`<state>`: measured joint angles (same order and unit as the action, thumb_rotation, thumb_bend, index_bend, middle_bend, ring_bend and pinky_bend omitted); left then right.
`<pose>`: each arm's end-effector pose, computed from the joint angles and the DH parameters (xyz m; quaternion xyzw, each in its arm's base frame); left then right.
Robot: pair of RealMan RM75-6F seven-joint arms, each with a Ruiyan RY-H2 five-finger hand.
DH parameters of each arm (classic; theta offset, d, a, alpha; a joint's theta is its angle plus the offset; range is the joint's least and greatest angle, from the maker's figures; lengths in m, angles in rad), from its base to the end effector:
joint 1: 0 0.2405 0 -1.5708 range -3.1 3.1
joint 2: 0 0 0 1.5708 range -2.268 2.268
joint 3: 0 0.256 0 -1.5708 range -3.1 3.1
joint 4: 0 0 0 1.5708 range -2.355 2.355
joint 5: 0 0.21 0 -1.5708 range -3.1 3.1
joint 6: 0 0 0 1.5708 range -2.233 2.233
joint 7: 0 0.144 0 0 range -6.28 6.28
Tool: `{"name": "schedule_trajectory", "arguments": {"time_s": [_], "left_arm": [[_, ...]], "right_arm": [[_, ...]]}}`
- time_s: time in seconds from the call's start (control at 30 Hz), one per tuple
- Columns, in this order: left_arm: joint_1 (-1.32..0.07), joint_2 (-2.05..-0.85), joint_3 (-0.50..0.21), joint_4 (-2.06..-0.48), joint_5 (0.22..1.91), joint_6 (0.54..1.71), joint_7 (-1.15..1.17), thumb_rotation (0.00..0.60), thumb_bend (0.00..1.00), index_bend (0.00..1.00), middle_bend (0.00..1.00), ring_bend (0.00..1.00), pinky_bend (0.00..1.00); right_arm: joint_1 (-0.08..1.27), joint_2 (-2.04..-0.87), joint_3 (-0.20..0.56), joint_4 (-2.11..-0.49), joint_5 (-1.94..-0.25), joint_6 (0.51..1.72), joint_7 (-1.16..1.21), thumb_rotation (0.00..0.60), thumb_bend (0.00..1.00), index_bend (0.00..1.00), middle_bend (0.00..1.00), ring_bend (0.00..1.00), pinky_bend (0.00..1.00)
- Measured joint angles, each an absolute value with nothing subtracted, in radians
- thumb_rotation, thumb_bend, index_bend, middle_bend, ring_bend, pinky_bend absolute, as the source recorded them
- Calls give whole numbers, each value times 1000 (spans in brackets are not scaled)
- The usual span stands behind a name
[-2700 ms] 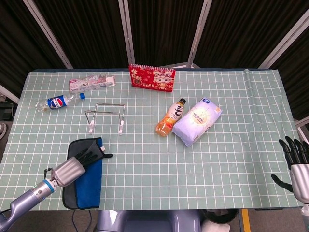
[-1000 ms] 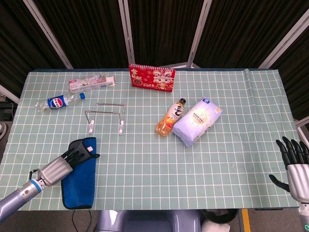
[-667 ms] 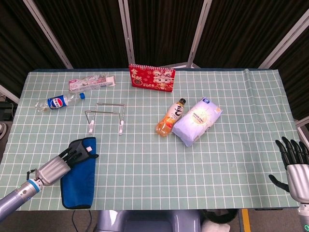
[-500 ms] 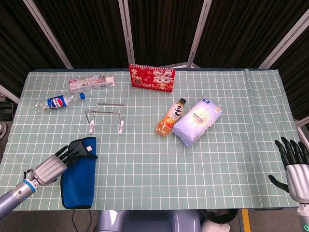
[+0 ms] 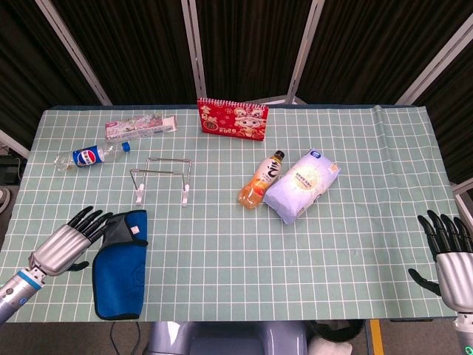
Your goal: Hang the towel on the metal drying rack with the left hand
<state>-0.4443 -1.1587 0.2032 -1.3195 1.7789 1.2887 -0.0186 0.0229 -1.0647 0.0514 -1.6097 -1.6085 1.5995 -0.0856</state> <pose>-0.3032 0.2354 0.1081 -0.8372 -0.2317 -0.2843 0.4056 -0.3045 -0.1612 0.1851 0.6162 -0.3058 0.3825 0.6168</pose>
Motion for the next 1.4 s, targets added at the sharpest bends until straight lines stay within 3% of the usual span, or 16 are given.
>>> {"name": "schedule_trajectory", "arguments": {"time_s": [0.27,0.6,1.23,1.4], "left_arm": [[-478,-1196,153,-1399,1721,1190,35,600,195,5,0,0,0],[-529,-1349,97,-1396,1621,1021,166,600,208,11,0,0,0],[-555,-1414,30,-1330,1480,942,266,600,233,19,0,0,0],[-559,-1414,38,-1321,1483,936,258,600,339,108,0,0,0]], "right_arm": [[24,-1058,55,-1608,-1599,1595,-67,600,0,23,0,0,0],[28,-1055,57,-1603,-1591,1587,-55,600,0,23,0,0,0],[33,-1054,63,-1597,-1572,1572,-49,600,0,24,0,0,0],[34,-1055,62,-1597,-1569,1568,-50,600,0,24,0,0,0]]}}
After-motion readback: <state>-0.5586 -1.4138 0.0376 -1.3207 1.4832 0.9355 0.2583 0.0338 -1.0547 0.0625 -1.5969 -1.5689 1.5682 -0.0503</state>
